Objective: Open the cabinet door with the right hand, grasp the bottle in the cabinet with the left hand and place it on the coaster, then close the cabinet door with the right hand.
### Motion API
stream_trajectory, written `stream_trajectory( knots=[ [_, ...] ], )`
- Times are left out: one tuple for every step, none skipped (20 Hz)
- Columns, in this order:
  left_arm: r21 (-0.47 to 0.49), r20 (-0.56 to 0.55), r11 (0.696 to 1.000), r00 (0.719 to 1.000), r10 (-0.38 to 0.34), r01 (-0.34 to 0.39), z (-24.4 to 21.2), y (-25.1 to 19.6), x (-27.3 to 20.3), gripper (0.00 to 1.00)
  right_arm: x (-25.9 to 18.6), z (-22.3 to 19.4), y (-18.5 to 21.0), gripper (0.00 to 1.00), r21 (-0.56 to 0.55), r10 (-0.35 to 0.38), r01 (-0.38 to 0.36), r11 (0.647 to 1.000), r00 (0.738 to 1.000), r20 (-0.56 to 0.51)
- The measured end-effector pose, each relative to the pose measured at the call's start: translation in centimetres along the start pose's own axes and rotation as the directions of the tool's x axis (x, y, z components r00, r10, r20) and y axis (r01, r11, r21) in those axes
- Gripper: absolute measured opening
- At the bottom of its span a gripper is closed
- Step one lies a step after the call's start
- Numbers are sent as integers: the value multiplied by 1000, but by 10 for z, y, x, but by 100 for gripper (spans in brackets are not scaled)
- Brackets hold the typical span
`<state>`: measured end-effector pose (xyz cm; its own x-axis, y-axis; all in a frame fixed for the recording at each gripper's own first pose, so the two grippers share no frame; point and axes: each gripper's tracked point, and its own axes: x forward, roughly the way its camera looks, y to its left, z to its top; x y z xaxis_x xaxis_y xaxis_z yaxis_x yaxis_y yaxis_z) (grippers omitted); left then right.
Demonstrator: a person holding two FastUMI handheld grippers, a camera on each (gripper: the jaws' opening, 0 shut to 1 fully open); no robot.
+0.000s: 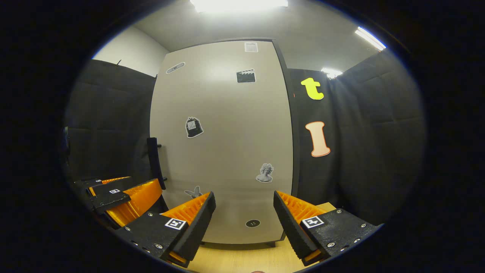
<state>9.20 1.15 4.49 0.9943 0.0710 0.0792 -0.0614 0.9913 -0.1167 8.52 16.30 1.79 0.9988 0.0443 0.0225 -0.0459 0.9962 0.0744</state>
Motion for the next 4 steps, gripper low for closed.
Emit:
stream_trajectory(
  knots=[
    [-3, 2, 1000, 1000, 0, 0, 0, -1, -1, 89, -1, 3, -1, 95, -3, -1, 1, 1000, 1000, 9],
    [-6, -1, 1000, 1000, 2, -2, 0, -1, -1, 89, -2, 5, -2, 95, -5, -3, 3, 1000, 1000, 18],
    [-11, -2, 1000, 1000, 4, -5, -1, 0, -2, 89, -2, 6, -3, 95, -6, -7, 7, 1000, 1000, 23],
    [-15, -4, 1000, 1000, 0, 0, -1, -1, -1, 89, -3, 6, -4, 95, -8, -9, 9, 1000, 1000, 25]
  ],
)
